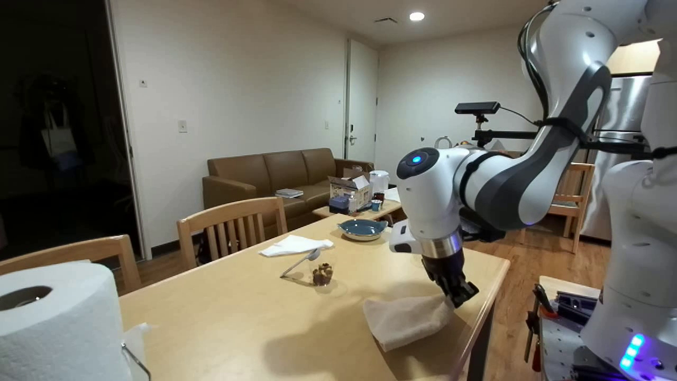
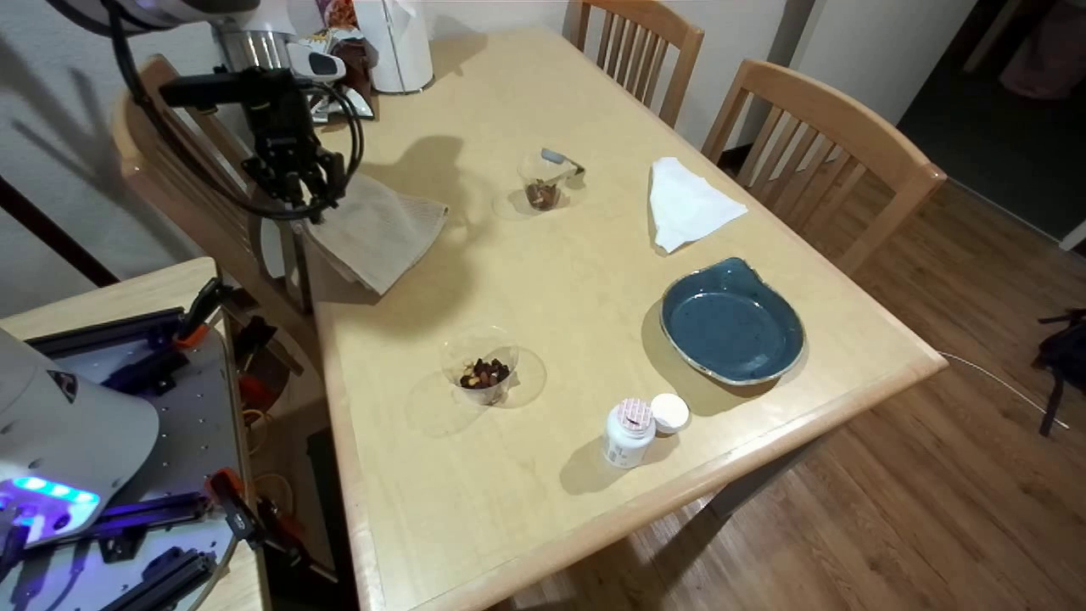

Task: Use the towel to wipe the table

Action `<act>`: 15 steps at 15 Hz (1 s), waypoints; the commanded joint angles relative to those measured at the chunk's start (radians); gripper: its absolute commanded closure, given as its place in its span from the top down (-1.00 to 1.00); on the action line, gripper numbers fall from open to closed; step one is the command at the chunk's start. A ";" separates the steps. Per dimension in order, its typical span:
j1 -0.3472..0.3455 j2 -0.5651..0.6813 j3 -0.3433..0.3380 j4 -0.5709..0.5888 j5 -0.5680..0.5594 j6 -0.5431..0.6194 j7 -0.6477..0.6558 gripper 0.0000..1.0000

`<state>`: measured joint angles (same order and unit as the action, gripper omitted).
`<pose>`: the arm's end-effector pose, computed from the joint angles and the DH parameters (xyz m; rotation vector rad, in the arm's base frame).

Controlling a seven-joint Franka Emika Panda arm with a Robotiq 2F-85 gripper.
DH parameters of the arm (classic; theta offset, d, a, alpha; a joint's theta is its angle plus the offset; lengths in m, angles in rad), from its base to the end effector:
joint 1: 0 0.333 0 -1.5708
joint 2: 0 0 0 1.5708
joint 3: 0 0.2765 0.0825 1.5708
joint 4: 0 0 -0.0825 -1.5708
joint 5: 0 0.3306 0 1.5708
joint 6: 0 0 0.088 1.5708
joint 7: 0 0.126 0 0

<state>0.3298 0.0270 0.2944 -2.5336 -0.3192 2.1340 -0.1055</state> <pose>0.3115 0.2023 0.2269 2.4635 1.2838 -0.4942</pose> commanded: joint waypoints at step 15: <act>-0.063 0.108 -0.003 -0.025 0.311 -0.102 -0.303 0.57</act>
<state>0.2751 0.1339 0.2836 -2.5601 -0.0073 2.0337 -0.4099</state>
